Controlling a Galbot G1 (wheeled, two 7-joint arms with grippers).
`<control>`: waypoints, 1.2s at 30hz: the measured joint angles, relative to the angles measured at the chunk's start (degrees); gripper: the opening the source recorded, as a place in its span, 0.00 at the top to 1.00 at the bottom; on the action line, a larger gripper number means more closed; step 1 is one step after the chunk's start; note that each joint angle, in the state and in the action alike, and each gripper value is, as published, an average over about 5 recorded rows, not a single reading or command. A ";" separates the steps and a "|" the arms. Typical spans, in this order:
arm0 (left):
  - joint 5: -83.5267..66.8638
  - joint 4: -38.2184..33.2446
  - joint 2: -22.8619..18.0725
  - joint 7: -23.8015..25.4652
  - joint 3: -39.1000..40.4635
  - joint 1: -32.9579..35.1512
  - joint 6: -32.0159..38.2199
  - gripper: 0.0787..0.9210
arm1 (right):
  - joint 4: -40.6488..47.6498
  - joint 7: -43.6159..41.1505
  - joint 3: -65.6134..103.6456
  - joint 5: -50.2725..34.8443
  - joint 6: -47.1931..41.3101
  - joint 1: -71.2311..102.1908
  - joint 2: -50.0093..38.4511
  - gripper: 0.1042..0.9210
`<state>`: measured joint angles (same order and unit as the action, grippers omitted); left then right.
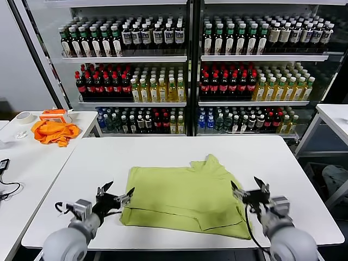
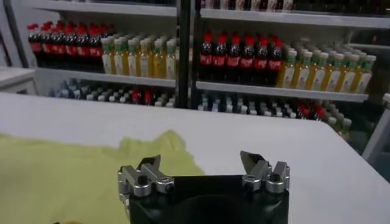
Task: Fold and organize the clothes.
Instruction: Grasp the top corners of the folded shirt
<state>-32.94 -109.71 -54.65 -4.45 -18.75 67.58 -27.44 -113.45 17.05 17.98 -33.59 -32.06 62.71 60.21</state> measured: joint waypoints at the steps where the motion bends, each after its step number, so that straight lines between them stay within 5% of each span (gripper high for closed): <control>1: -0.18 1.19 -0.16 0.17 0.71 -1.32 0.08 0.12 | 1.53 0.07 -0.90 -0.02 -0.01 -1.73 0.58 0.12; 17: -2.04 17.80 -2.09 3.53 9.21 -16.79 2.04 0.12 | 25.98 -1.41 -9.62 4.28 1.37 -20.41 10.49 0.12; 36: -0.80 26.16 -3.72 4.57 11.68 -21.49 2.78 0.12 | 40.87 -3.14 -11.17 6.62 1.59 -27.30 15.20 0.12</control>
<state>-33.74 -83.55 -58.36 0.12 -7.07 46.09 -24.66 -72.58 13.91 6.82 -26.97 -30.47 35.41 75.40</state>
